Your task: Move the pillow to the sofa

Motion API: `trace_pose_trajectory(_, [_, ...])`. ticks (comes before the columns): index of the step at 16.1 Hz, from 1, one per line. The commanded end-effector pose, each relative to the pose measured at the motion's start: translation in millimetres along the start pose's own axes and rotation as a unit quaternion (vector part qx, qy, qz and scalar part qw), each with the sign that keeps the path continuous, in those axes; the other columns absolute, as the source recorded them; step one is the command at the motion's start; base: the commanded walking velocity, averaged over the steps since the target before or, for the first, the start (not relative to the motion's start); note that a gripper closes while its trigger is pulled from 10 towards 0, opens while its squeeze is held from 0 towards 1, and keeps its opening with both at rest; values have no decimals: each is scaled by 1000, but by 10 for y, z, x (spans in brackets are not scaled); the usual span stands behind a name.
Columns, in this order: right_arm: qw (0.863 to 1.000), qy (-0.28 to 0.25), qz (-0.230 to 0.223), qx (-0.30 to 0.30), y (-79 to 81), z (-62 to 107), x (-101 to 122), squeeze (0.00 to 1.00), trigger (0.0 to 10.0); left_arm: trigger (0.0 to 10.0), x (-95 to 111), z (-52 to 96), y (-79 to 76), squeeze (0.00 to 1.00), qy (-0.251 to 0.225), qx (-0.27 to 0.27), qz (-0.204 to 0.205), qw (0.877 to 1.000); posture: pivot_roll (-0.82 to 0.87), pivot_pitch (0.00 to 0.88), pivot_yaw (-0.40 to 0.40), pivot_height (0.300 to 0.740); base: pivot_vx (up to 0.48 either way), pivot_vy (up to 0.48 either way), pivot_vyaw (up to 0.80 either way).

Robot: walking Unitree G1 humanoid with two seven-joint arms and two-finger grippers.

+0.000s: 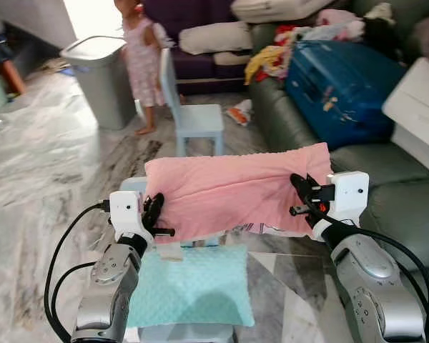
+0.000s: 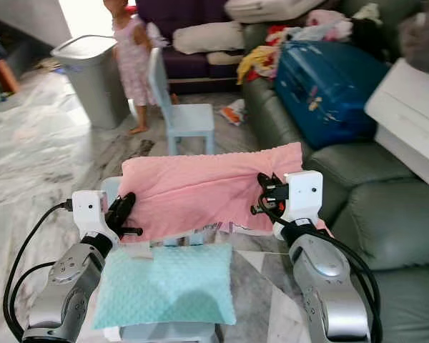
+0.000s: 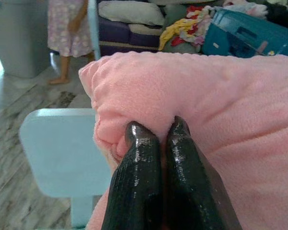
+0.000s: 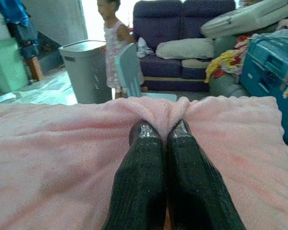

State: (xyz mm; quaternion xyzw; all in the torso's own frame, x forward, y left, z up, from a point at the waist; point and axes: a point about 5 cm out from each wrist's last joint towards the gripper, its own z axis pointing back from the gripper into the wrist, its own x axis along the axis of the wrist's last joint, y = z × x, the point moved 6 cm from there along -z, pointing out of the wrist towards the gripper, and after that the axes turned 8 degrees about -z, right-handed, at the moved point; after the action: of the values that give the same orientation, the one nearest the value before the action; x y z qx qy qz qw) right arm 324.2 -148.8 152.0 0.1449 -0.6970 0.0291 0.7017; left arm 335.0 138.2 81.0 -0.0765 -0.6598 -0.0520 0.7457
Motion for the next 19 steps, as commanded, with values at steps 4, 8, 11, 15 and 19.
trace_pose_trajectory(4, [1000, -14, 4, 4, 24, 14, 98, 0, 10000, 10000, 42, 6, 39, 0, -4, 6, 3, 1000, -213, 0, 33, 740, 0, 0, 0])
trace_pose_trajectory(8, [1000, -14, 3, 5, 34, 8, 101, 0, 10000, 10000, 36, 5, 33, 0, -2, 3, 4, 1000, -214, 0, 34, 740, 0, 0, 0])
trace_pose_trajectory(11, [1000, -14, 3, 5, 40, 5, 101, 0, 10000, 10000, 30, 4, 38, 0, 0, 4, 4, 1000, -213, 0, 34, 740, 0, 469, 0])
trace_pose_trajectory(15, [1000, -15, 2, 6, 46, 0, 104, 0, 10000, 10000, 27, 4, 37, 0, 1, 3, 4, 1000, -213, 0, 34, 740, 0, 472, 0])
trace_pose_trajectory(19, [1000, -15, 2, 6, 48, -3, 105, 0, 10000, 10000, 24, 2, 27, 0, 2, -1, 3, 1000, -213, 0, 36, 740, 0, 476, 0])
